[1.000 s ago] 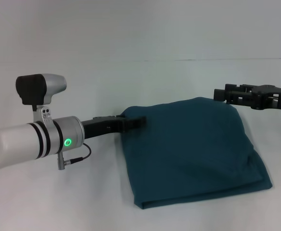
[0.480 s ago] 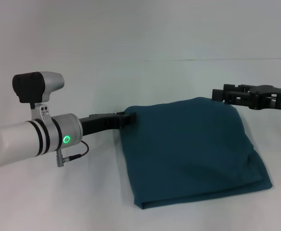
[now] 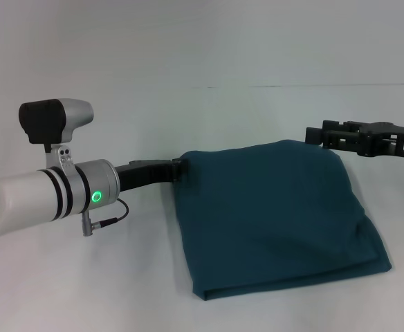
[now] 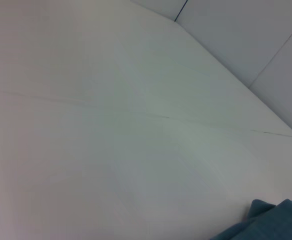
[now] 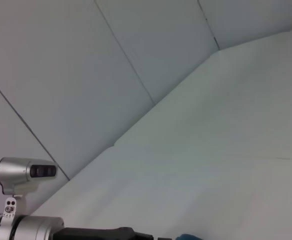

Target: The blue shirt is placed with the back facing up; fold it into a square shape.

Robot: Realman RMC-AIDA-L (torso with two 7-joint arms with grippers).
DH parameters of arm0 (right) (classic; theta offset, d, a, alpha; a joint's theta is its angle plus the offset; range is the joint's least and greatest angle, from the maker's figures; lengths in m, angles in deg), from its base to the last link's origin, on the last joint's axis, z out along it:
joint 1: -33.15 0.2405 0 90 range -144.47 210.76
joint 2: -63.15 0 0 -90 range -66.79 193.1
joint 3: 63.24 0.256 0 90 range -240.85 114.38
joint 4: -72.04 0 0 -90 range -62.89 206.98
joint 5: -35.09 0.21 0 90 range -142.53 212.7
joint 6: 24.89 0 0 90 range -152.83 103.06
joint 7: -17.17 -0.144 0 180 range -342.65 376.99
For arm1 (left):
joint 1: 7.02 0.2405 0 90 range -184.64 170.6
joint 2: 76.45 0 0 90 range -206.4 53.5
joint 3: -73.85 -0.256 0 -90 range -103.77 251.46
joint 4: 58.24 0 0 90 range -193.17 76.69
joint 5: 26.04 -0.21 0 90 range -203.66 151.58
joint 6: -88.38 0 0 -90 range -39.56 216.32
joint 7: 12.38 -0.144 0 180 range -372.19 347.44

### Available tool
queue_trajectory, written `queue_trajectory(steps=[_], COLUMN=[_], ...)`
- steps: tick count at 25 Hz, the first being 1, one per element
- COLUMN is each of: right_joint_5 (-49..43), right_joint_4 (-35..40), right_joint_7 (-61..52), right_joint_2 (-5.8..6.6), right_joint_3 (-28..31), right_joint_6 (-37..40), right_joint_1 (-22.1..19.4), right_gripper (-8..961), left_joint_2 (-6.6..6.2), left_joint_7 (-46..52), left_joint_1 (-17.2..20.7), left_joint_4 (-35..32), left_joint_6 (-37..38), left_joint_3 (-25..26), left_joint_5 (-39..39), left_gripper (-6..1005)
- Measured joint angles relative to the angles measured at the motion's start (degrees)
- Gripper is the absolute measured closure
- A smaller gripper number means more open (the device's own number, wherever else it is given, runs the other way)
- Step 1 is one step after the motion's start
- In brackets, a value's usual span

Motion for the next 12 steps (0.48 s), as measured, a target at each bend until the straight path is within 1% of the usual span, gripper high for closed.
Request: queue_trajectory(steps=[7,12], right_joint_5=[-0.08,-0.09], right_joint_4=[-0.20,-0.28], right_joint_7=[0.19,0.23], right_joint_2=[-0.01,-0.16], right_joint_3=[0.00,-0.07], right_joint_6=[-0.29,-0.47], right_joint_1=[0.00,0.00], right_gripper=[201,202], left_joint_2=[0.01,-0.11], left_joint_7=[0.30,0.66], left_joint_1=[-0.15,-0.30], left_joint_4=[-0.35,-1.31], left_joint_6=[0.00,-0.17], left_joint_3=[0.21,0.45], left_joint_5=[0.00,0.65], left_gripper=[1002,1001])
